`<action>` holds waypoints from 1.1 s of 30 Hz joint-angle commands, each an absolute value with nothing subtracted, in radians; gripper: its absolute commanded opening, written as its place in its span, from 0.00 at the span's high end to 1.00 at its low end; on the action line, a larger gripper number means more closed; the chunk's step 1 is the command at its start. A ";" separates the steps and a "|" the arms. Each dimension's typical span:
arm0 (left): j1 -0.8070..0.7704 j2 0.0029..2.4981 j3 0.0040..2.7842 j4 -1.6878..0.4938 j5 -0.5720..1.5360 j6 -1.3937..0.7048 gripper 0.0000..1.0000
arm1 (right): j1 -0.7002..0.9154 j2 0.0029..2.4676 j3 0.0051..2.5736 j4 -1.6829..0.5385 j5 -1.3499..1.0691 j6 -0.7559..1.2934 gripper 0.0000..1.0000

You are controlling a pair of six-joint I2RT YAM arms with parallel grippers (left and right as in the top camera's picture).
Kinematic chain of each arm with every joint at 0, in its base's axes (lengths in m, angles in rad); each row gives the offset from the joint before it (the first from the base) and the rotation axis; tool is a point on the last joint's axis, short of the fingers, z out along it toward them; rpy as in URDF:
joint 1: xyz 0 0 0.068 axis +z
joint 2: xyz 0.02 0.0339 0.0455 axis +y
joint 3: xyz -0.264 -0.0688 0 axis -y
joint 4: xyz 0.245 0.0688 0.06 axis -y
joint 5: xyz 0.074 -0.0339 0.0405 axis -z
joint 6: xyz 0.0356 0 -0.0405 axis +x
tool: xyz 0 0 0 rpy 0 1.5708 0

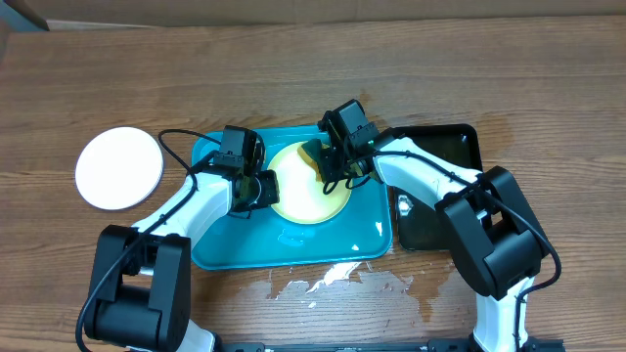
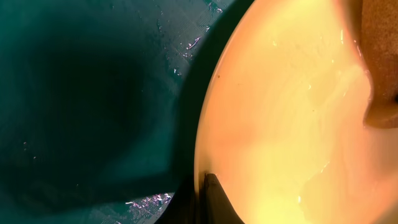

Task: Clean dirty plates on tray and stack at the side
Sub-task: 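Scrub the yellow plate with the sponge while left gripper holds rim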

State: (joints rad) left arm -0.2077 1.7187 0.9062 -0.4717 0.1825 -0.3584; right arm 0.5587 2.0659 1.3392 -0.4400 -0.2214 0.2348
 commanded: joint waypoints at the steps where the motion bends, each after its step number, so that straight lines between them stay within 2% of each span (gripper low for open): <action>1: -0.210 1.732 0.889 -0.498 0.154 -0.291 0.96 | 0.562 2.085 1.352 -0.436 -0.212 0.231 0.96; 6: -0.210 1.732 0.889 -0.501 0.153 -0.291 0.96 | 0.562 2.002 1.415 -0.525 -0.212 0.230 0.96; 13: -0.210 1.732 0.889 -0.501 0.154 -0.292 0.96 | 0.567 1.909 1.441 -0.539 -0.213 0.232 0.96; 33: -0.210 1.732 0.889 -0.501 0.153 -0.295 0.96 | 0.641 2.088 1.420 -0.556 -0.181 0.234 0.96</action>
State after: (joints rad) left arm -0.2081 1.7168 0.9062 -0.4824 0.1867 -0.3286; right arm 0.6430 2.0499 1.4200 -0.5560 -0.2176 0.2352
